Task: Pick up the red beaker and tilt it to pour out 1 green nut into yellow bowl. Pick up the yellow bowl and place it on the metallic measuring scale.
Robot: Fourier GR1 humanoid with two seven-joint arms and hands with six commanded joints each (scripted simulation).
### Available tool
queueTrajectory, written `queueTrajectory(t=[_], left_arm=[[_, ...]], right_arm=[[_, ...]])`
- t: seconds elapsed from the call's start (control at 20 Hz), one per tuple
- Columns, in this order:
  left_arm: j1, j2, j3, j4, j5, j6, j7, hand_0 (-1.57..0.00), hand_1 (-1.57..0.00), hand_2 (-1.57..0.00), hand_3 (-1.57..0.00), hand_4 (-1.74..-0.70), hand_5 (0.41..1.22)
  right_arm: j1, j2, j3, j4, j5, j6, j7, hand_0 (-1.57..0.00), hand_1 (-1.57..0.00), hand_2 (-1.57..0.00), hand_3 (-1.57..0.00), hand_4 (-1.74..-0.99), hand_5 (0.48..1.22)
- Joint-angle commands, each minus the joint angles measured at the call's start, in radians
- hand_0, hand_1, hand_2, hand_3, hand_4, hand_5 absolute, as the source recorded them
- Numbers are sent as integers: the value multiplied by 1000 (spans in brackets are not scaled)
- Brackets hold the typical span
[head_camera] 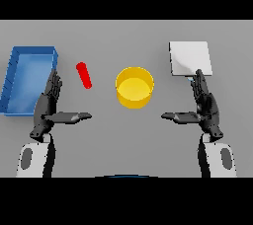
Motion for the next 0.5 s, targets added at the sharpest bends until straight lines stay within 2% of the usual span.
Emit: queueTrajectory(t=[0.0,0.25,0.3,0.35,0.45], left_arm=[[-3,1,2,2,2,1,1,1,1,1,1,-1093,623],[-20,11,15,13,13,-2,2,1,1,1,1,-1093,623],[18,28,-24,-29,-42,-5,-13,1,1,1,1,-1093,623],[49,36,-48,-61,-79,0,-17,1,1,1,1,-1094,620],[75,40,-71,-89,-122,15,-9,1,1,1,1,-1093,615]], right_arm=[[1,1,1,-1,0,-1,0,1,1,1,1,-1128,660],[13,13,11,-4,9,-9,-6,1,1,1,1,-1128,660],[49,-26,63,-51,114,-20,-81,1,1,1,1,-1128,660],[77,-37,103,-75,186,-32,-122,1,1,1,1,-1128,663],[99,-44,141,-100,260,-51,-127,1,1,1,1,-1126,666]])
